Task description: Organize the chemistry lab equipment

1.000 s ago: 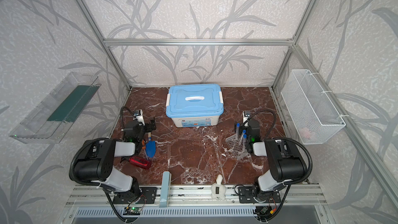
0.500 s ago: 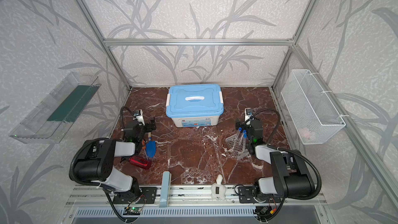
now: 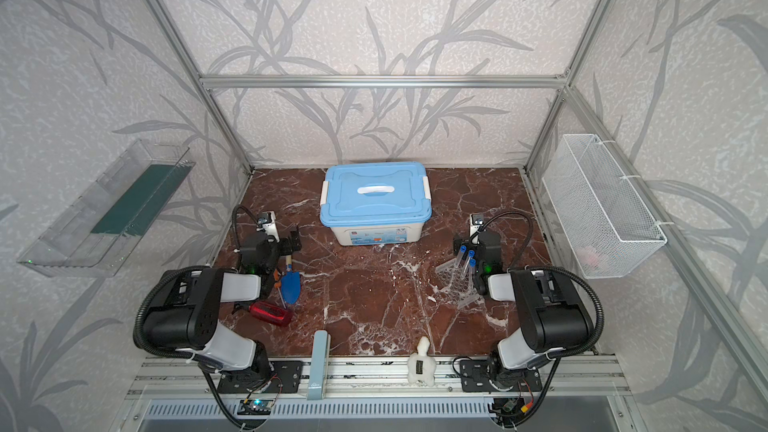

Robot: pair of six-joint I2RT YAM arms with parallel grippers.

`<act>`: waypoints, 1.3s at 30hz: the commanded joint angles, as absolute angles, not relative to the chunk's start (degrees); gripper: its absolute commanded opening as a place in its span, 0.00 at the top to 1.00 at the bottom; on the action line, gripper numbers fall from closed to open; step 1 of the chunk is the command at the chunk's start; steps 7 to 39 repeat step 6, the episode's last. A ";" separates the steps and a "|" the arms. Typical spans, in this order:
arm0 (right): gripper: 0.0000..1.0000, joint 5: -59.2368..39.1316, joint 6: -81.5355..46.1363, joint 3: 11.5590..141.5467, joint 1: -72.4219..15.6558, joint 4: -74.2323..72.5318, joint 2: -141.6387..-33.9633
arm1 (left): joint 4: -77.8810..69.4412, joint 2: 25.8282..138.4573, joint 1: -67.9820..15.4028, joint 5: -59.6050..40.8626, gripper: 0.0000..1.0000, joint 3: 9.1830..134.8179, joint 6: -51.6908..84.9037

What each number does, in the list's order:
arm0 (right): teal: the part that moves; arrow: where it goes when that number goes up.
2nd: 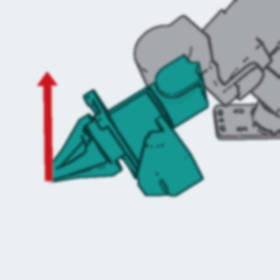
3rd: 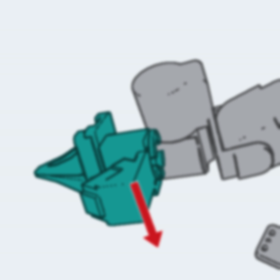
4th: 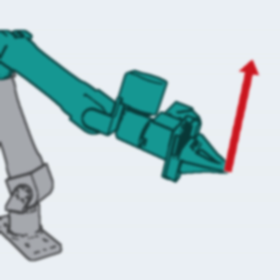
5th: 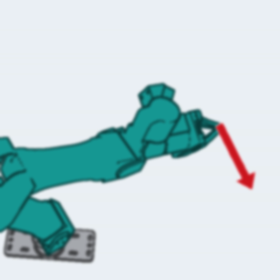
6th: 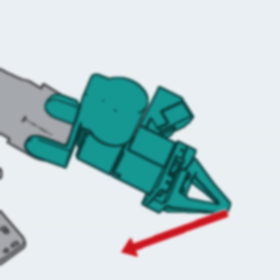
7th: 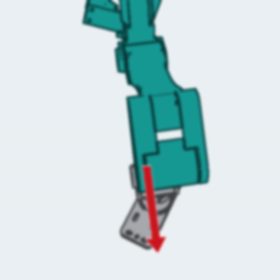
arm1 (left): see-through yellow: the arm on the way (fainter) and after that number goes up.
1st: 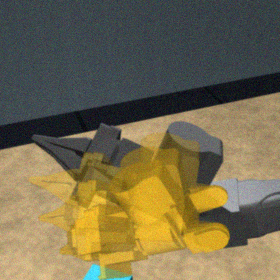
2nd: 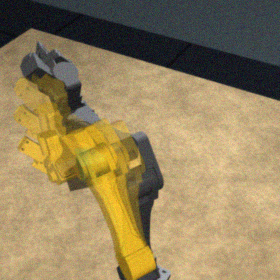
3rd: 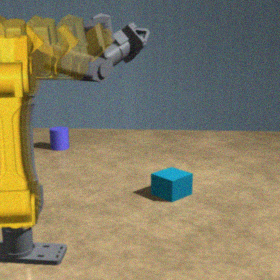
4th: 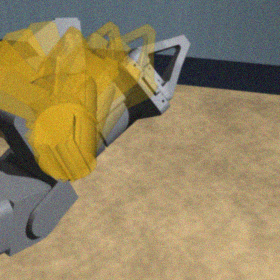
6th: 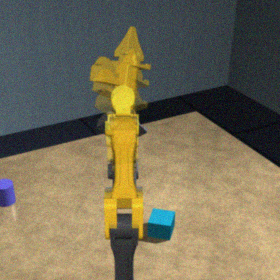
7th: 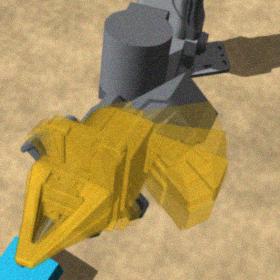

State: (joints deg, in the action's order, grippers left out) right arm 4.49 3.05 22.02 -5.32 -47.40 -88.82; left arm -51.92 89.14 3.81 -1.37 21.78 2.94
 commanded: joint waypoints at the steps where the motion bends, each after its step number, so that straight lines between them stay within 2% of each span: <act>1: 0.01 5.45 2.84 22.50 -5.65 -49.76 -88.42 | -53.46 89.43 3.87 -0.97 0.01 21.59 1.85; 39: 0.01 5.45 2.93 22.50 -5.63 -49.75 -88.42 | -52.42 89.55 3.78 -0.77 0.01 22.31 1.80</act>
